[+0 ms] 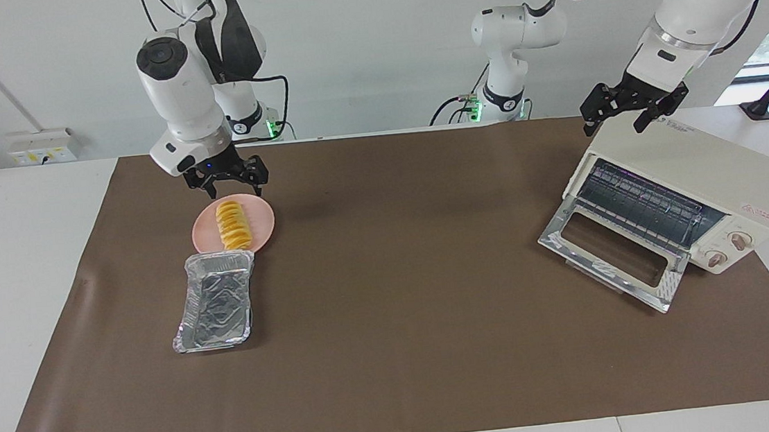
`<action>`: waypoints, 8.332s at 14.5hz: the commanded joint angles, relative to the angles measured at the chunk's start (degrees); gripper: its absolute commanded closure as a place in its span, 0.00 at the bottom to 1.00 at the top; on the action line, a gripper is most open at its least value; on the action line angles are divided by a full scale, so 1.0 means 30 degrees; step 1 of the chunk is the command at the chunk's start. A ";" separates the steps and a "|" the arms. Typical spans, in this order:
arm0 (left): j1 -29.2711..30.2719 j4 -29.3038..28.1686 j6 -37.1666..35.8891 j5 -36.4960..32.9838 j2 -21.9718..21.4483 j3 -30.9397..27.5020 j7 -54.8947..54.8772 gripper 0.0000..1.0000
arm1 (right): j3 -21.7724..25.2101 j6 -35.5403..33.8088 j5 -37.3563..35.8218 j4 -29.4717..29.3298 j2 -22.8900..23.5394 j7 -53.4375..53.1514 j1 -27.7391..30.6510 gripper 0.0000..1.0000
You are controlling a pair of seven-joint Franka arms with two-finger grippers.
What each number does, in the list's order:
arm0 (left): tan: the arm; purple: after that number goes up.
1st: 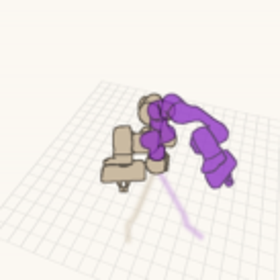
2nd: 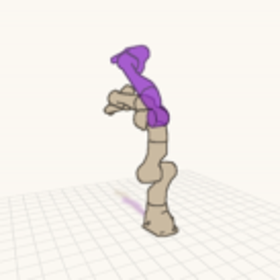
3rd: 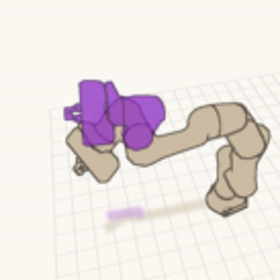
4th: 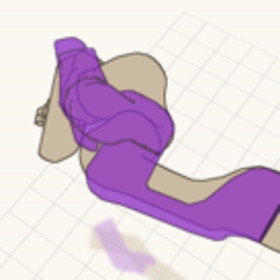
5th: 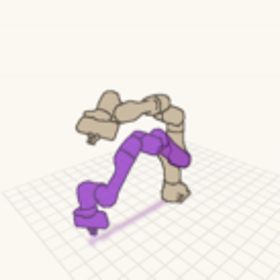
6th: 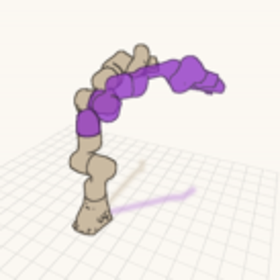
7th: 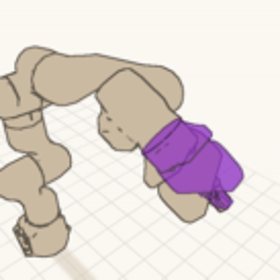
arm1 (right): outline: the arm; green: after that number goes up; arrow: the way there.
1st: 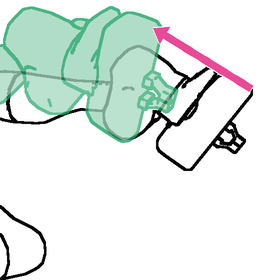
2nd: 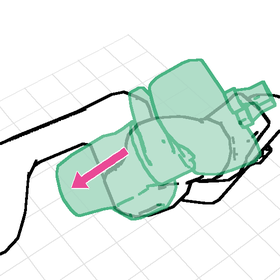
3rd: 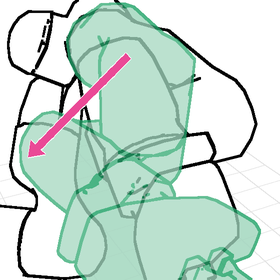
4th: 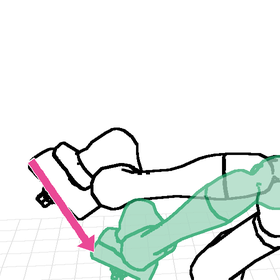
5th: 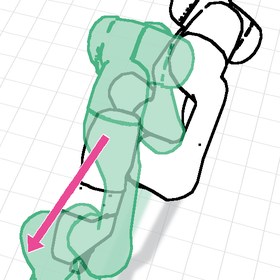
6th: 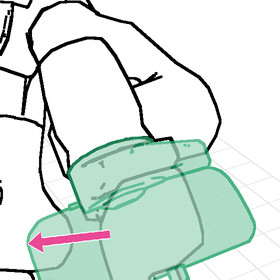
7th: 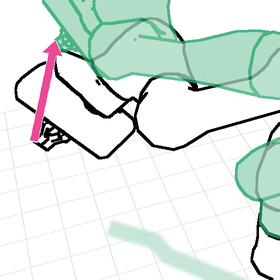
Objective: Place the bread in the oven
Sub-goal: 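Reach the right gripper down and grasp the yellow bread roll on the pink plate, then lift the bread roll with the right gripper and place it in the foil tray, then push the foil tray with the right gripper toward the toaster oven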
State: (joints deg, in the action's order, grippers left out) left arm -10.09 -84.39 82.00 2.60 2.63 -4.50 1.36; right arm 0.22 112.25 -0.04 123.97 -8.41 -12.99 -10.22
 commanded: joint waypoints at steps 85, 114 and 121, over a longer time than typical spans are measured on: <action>-0.0065 -0.0493 0.0264 -0.0221 -0.0438 0.0005 0.0251 0.00 | 0.0190 0.6999 0.2063 -0.3324 0.8547 0.9869 0.5400 1.00; -0.0065 -0.0493 0.0264 -0.0221 -0.0467 0.0005 0.0251 0.00 | -0.3355 0.7557 0.1449 -1.1205 1.3556 -0.3725 -0.2481 1.00; -0.0065 -0.0493 0.0264 -0.0221 -0.0467 0.0005 0.0251 0.00 | -0.3150 0.7060 -0.0541 -1.1175 1.3381 -0.6536 -0.3594 0.00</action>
State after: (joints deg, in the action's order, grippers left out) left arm -10.09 -84.39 82.00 2.60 2.63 -4.50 1.37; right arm -9.69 135.04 0.71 91.79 31.73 -30.24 -20.86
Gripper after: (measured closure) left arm 0.000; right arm 0.586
